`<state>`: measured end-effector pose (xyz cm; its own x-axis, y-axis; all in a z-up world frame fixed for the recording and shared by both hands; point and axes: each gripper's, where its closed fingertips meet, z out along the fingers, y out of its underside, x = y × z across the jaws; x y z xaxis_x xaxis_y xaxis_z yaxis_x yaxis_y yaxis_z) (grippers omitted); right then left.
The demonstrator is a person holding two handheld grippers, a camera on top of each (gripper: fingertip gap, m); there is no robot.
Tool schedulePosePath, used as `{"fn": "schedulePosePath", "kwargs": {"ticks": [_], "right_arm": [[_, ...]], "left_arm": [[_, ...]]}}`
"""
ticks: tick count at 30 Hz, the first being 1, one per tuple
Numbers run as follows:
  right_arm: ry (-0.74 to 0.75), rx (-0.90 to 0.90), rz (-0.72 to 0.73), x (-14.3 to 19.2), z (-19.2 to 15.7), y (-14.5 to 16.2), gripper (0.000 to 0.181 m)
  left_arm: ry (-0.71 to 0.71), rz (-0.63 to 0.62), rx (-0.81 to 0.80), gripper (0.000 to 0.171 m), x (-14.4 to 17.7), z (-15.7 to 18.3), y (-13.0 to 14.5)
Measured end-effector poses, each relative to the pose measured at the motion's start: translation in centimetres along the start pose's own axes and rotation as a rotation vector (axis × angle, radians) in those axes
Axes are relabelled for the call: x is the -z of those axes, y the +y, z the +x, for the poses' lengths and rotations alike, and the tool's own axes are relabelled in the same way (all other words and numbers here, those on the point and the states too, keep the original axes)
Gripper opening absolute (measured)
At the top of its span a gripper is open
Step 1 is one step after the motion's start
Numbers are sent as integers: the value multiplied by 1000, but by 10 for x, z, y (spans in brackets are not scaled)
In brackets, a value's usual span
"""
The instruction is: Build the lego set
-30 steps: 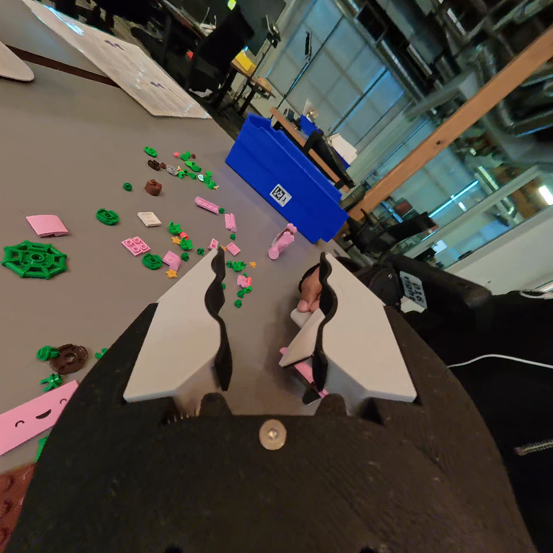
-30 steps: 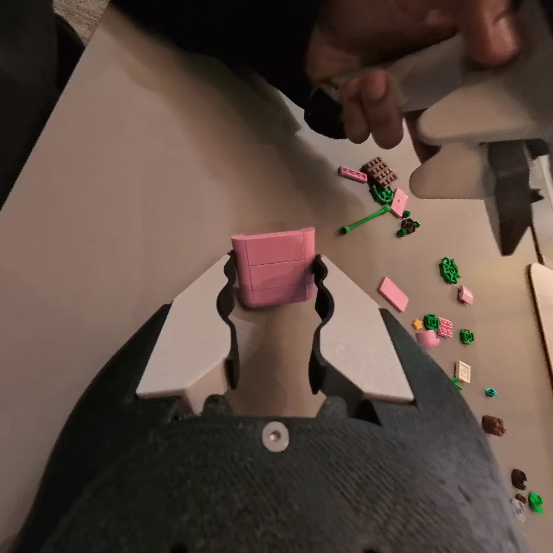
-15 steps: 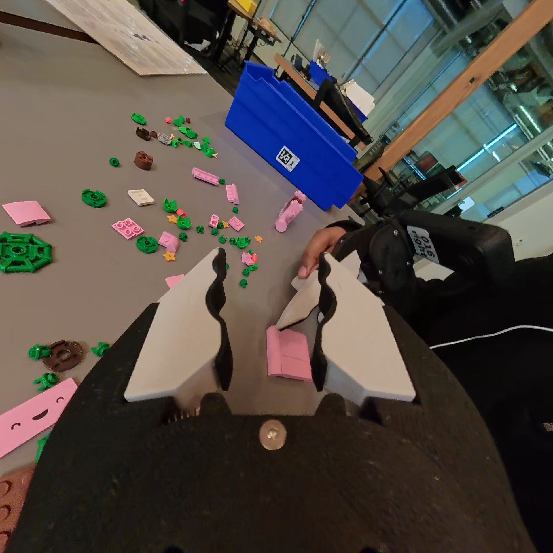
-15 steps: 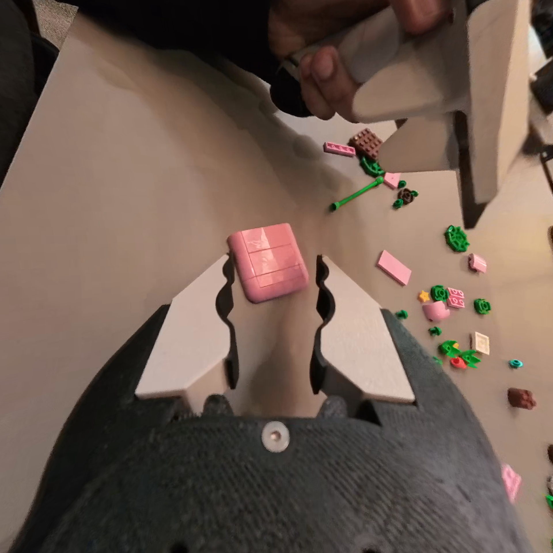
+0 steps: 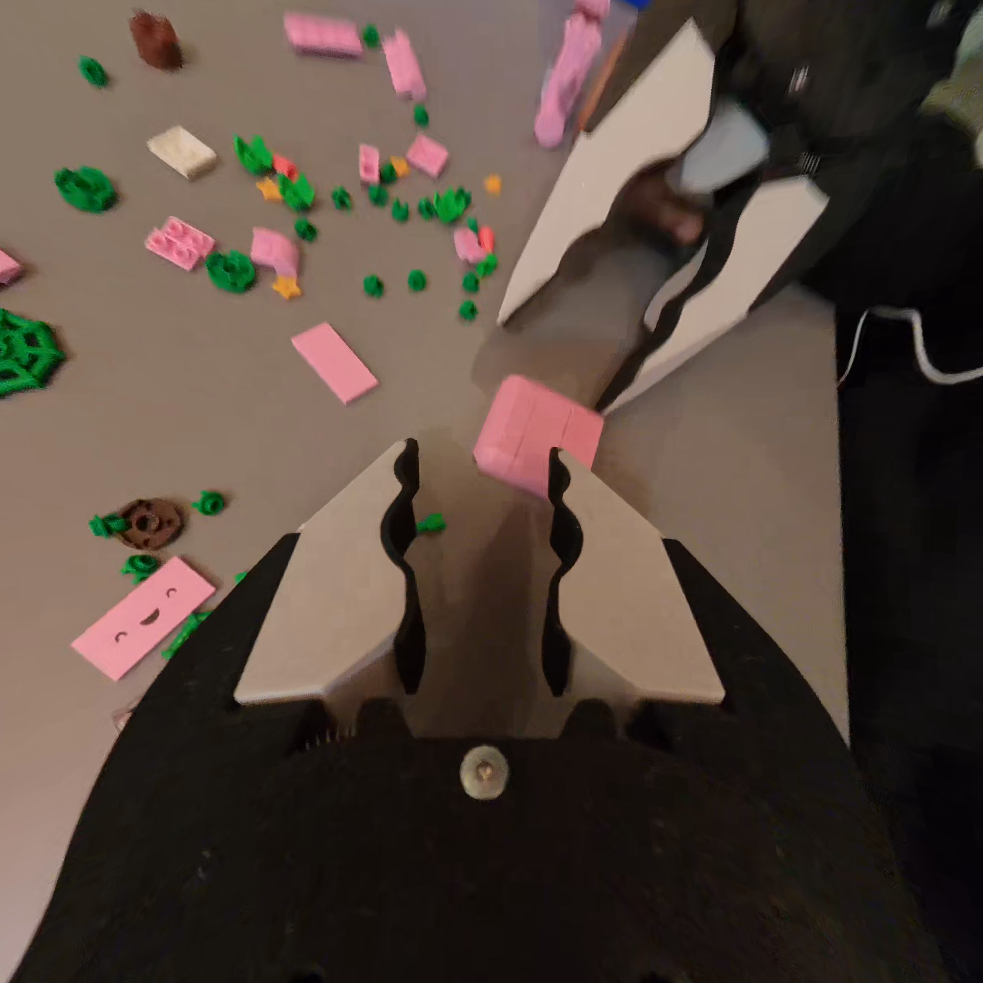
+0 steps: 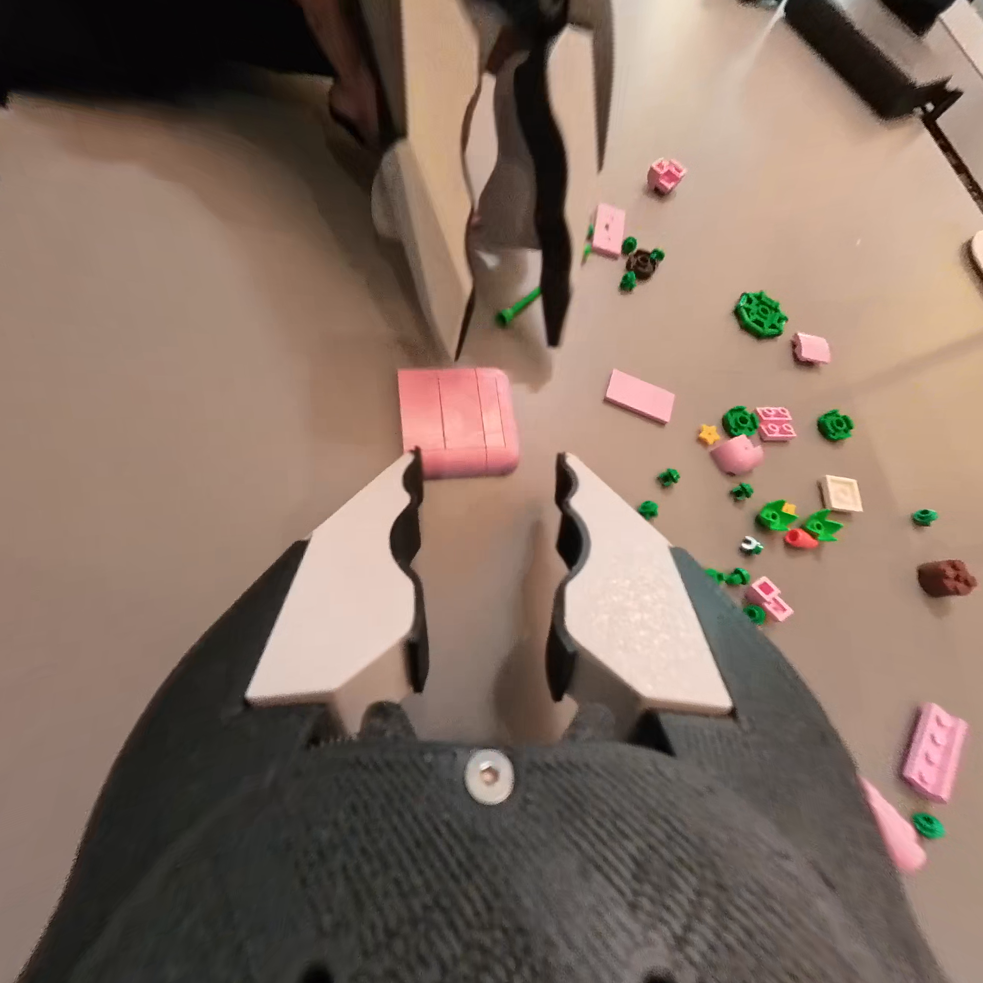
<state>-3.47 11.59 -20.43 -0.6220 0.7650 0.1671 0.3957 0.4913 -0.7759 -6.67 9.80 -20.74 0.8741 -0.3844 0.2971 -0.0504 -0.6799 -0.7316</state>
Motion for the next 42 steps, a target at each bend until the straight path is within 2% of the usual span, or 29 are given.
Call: {"fn": "schedulePosePath", "kwargs": {"ticks": [3,7,10,14,22,26,29,34,39,42], "right_arm": [[-62,-30,63,1,-11,-13,29],[-104,-40,72,-3,-18,-14,0],[-122,-49,45,-7,-20,-10,0],[-140,-65,14,-10,-22,-6,0],[-142,-75,5,-12,-21,-5,0],[-86,-41,8,-14,-15,-6,0],[28,2,-9,-14,1,-3,0],[54,-48,-4,-13,9,-2,0],[83,-74,138,3,19,-21,0],[79,-103,191,12,21,-29,0]], "left_arm": [[25,-3,-64,39,-1,11,0],[99,22,-197,5,0,37,-5],[-2,-13,-277,0,-6,32,-2],[-4,-95,-308,0,-14,36,11],[-65,-141,-325,1,-18,34,12],[-72,-130,-334,1,-19,34,10],[-84,-116,-361,1,-19,34,9],[-7,-45,-272,0,-12,28,5],[-14,215,-225,0,19,22,-34],[-34,290,-215,0,25,21,-44]]}}
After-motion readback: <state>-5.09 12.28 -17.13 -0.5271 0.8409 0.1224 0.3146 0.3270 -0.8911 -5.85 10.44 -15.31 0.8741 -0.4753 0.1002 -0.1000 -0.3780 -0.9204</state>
